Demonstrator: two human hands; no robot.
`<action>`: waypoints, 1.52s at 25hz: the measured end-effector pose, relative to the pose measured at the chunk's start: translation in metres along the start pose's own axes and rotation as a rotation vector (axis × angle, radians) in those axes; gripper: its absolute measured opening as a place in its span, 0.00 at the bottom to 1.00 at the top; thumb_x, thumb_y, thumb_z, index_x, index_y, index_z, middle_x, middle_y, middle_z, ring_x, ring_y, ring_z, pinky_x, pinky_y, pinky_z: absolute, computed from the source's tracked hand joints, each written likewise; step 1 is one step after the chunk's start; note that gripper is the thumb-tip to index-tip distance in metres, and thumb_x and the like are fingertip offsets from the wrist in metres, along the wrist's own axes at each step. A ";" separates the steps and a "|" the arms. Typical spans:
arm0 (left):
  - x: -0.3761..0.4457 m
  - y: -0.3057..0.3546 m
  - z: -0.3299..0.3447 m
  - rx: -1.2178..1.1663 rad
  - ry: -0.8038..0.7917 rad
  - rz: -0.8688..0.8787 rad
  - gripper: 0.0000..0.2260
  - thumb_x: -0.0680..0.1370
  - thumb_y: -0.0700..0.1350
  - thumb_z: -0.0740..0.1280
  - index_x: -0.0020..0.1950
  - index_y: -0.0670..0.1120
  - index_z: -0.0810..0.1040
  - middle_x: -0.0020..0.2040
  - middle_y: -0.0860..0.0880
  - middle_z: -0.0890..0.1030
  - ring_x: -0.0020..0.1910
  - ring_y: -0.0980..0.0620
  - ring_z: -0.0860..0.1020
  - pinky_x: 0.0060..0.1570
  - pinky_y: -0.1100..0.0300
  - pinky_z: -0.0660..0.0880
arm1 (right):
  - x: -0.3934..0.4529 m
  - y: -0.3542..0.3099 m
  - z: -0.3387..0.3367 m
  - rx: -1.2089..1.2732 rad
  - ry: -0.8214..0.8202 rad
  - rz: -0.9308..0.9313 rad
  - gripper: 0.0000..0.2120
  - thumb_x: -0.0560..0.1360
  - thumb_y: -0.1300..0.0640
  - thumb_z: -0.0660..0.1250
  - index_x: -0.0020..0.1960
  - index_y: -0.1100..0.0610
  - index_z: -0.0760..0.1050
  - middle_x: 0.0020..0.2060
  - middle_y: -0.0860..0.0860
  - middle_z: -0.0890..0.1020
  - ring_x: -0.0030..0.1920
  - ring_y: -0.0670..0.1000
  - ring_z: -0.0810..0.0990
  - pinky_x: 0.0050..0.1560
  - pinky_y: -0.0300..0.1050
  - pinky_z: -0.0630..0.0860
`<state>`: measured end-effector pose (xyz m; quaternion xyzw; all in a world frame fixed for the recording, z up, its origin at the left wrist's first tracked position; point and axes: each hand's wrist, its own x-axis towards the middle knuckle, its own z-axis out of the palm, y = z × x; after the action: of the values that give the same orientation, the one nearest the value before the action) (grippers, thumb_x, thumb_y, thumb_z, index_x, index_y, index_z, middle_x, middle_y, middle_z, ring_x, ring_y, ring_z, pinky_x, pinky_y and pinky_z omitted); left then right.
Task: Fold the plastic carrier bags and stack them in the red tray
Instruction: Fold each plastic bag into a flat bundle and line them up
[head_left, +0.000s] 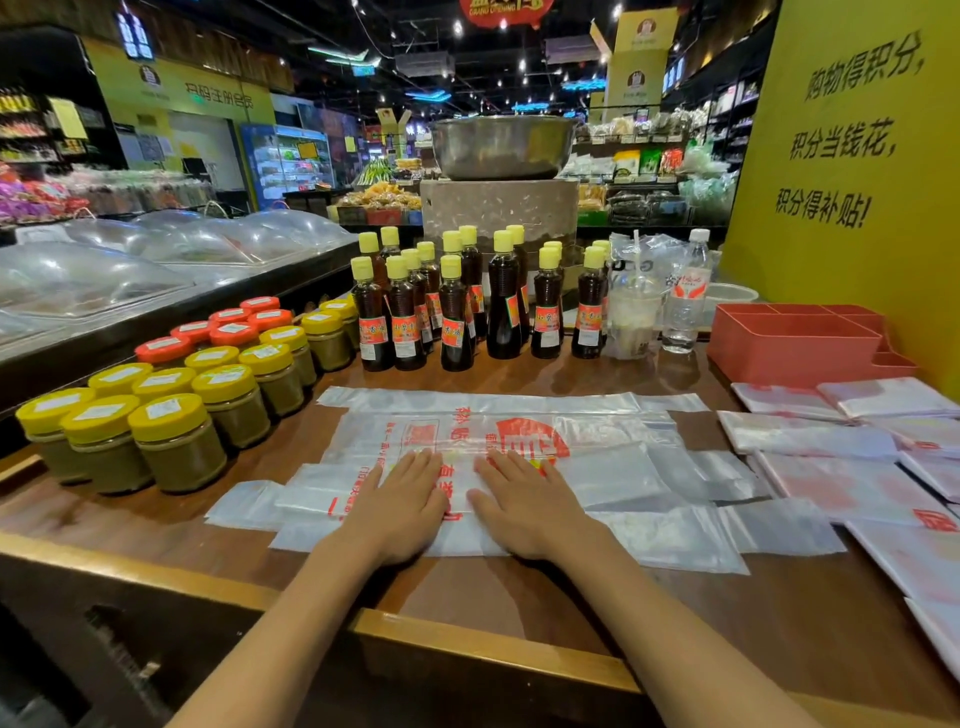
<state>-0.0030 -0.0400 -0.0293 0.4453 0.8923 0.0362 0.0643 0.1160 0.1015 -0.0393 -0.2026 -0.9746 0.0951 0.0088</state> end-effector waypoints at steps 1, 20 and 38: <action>0.000 -0.001 -0.001 -0.004 -0.009 0.003 0.26 0.85 0.57 0.42 0.82 0.51 0.43 0.82 0.52 0.42 0.80 0.54 0.42 0.78 0.49 0.39 | -0.001 0.004 -0.003 -0.004 -0.008 0.009 0.30 0.84 0.38 0.41 0.83 0.48 0.44 0.82 0.47 0.45 0.81 0.50 0.42 0.79 0.56 0.38; -0.026 -0.056 -0.008 -0.093 0.315 0.163 0.36 0.74 0.71 0.63 0.77 0.56 0.65 0.79 0.51 0.60 0.77 0.51 0.58 0.75 0.50 0.56 | -0.052 0.109 -0.038 0.131 0.249 0.133 0.23 0.81 0.43 0.58 0.75 0.47 0.68 0.74 0.47 0.71 0.74 0.50 0.67 0.78 0.53 0.53; 0.039 0.043 -0.022 -1.124 0.482 -0.175 0.09 0.81 0.40 0.66 0.61 0.45 0.77 0.53 0.44 0.80 0.33 0.54 0.83 0.31 0.62 0.79 | -0.059 0.093 -0.065 0.593 0.212 0.013 0.08 0.77 0.56 0.68 0.52 0.48 0.84 0.42 0.45 0.84 0.41 0.44 0.82 0.44 0.37 0.77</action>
<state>0.0047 0.0164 -0.0057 0.2475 0.7594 0.5951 0.0884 0.2106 0.1736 0.0083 -0.2064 -0.8967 0.3536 0.1682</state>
